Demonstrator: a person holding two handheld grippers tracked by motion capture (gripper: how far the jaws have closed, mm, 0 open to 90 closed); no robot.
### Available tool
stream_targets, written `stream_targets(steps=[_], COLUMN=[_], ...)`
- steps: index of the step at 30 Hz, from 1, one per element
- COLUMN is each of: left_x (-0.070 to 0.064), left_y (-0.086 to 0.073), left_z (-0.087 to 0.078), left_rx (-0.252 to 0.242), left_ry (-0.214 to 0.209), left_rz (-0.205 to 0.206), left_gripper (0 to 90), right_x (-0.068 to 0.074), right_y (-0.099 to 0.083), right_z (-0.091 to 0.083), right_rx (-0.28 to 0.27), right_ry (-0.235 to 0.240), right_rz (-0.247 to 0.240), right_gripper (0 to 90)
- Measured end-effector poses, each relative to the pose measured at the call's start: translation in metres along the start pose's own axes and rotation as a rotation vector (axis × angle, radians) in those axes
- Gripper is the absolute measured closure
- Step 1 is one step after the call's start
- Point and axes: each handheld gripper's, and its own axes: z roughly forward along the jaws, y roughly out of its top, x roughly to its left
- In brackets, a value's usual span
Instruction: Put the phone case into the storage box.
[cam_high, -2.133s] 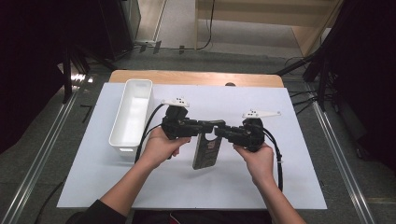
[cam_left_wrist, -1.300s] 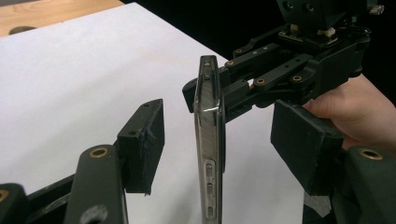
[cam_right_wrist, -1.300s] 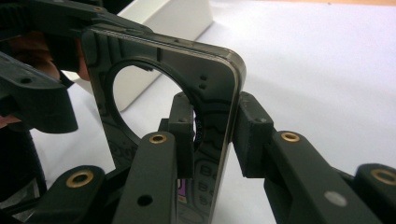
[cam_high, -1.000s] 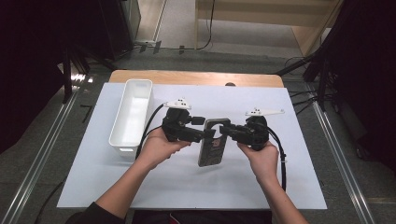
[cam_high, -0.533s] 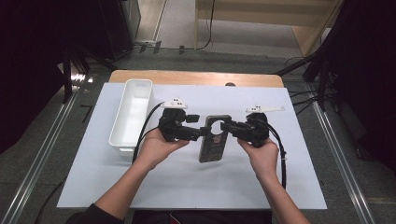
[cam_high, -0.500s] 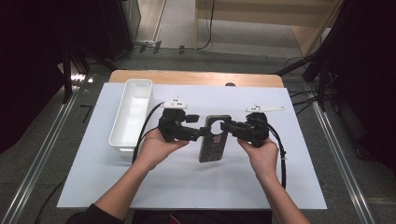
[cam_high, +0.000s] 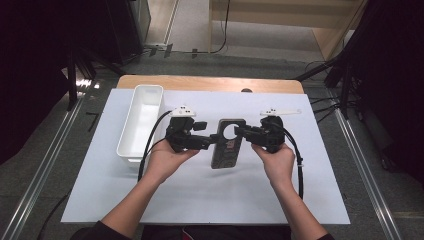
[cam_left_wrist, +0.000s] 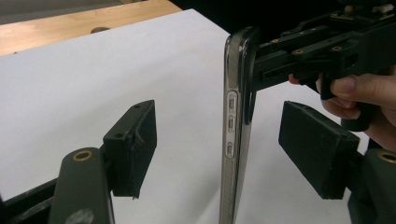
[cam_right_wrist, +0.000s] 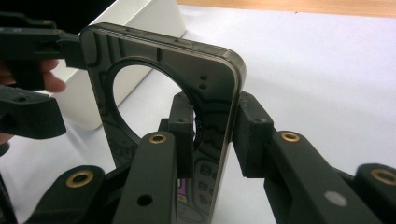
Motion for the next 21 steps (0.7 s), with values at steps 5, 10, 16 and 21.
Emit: stream_targets(steps=[5, 10, 16, 21], left_x=[0.001, 0.004, 0.007, 0.008], left_y=[0.0, -0.001, -0.001, -0.001], left_z=[-0.001, -0.001, -0.001, -0.002], left_rx=[-0.013, -0.016, -0.022, -0.016], left_ry=[0.031, 0.065, 0.108, 0.143], left_rz=[-0.009, -0.018, -0.035, -0.031], left_gripper=[27.9, 28.0, 29.9, 30.5], right_x=[0.003, 0.006, 0.011, 0.018], right_y=[0.005, 0.009, 0.013, 0.017], right_z=[0.003, 0.009, 0.019, 0.026], right_rx=[-0.013, -0.006, -0.001, -0.003], right_ry=[-0.013, -0.03, -0.064, -0.073], right_rz=[-0.003, -0.001, -0.009, -0.016], right_gripper=[70.3, 70.2, 70.2, 70.2])
